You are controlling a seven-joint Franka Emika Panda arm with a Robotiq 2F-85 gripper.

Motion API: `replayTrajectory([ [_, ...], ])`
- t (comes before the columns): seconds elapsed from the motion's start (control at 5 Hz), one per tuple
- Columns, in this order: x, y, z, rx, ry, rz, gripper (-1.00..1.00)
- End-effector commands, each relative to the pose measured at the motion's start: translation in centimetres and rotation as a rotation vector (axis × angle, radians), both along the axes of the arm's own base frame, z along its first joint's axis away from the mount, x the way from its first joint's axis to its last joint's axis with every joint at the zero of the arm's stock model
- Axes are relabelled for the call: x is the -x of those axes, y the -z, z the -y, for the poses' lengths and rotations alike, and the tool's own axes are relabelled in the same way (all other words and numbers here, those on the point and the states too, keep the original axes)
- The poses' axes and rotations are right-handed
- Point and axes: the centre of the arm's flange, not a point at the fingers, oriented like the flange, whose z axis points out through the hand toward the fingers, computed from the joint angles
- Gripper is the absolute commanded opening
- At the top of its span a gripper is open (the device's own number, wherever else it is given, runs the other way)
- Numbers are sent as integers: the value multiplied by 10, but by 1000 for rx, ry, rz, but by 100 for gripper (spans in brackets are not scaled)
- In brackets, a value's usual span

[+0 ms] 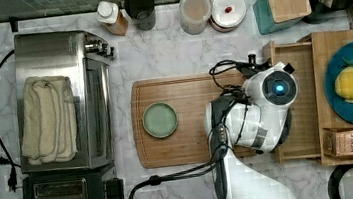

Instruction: Open the drawer.

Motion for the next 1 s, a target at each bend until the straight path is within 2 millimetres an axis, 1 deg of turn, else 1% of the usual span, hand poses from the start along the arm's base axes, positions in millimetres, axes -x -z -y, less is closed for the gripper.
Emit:
replayTrajectory([
  [0.2, 1, -27, -209, -80, -200, -12, 100],
  [0.4, 0, -36, -224, -108, -201, -20, 100],
  [0.6, -3, -45, -237, -95, -200, 9, 100],
  [1.0, -3, -45, -237, -95, -201, 9, 100],
])
